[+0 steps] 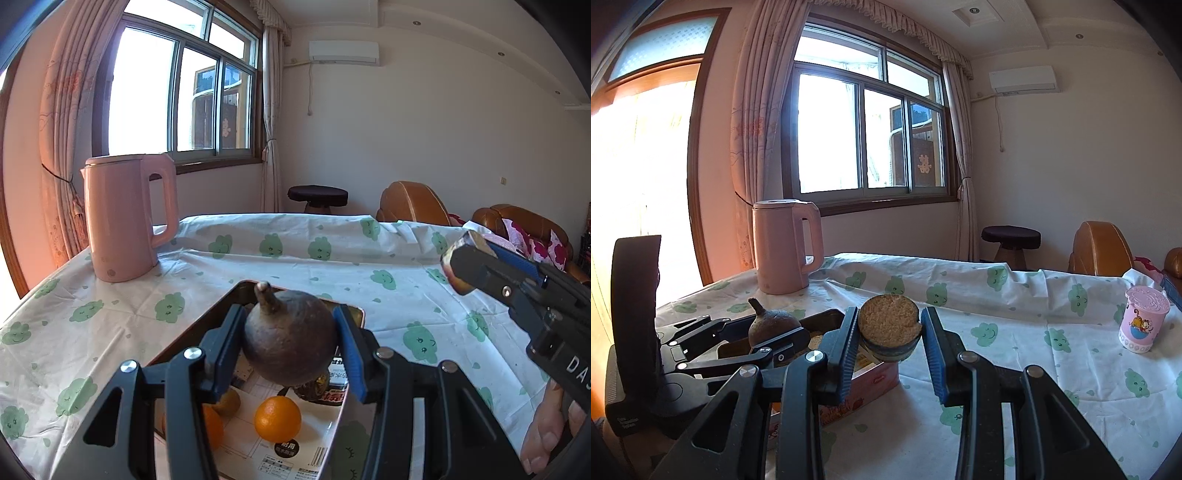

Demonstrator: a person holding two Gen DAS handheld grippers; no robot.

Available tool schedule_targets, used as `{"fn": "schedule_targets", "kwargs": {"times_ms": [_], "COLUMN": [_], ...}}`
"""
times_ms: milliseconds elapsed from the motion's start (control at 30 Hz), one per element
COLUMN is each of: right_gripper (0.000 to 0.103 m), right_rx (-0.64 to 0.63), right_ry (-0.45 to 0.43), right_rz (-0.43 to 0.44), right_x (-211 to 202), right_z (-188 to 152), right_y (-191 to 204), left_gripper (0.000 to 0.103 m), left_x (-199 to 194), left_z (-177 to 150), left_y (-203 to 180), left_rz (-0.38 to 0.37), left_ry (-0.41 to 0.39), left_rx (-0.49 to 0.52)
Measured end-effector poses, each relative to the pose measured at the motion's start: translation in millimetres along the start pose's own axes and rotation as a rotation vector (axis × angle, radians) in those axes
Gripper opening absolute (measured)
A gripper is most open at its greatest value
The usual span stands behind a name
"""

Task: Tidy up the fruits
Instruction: 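Carry the brown fruit with the left tool while the right tool carries the rice cake over the tin, then open the left tool releasing the brown fruit while the right tool releases the rice cake into the tin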

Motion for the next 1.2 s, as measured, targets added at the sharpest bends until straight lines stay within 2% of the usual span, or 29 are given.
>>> {"fn": "schedule_targets", "kwargs": {"times_ms": [700, 1200], "right_gripper": [0.036, 0.036], "right_rx": [-0.053, -0.038], "right_ry": [0.052, 0.228], "right_rz": [0.061, 0.106], "right_x": [41.3, 100.4], "right_z": [-4.5, -38.7], "right_y": [47.4, 68.1], "left_gripper": [0.051, 0.051], "left_x": [1.0, 13.7], "left_z": [-13.1, -31.2], "left_y": [55.8, 78.2], "left_rz": [0.082, 0.089], "left_ry": [0.033, 0.102], "left_rx": [-0.051, -0.099]}}
Point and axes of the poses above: each gripper's, at about its wrist camera, not at the fingertips, and x roughly the way its jaws point, y to its left, z to its top, the point moved 5 cm from there along x, roughly the way its jaws point, and after that the axes turned 5 degrees about x, right-handed, at the moved point
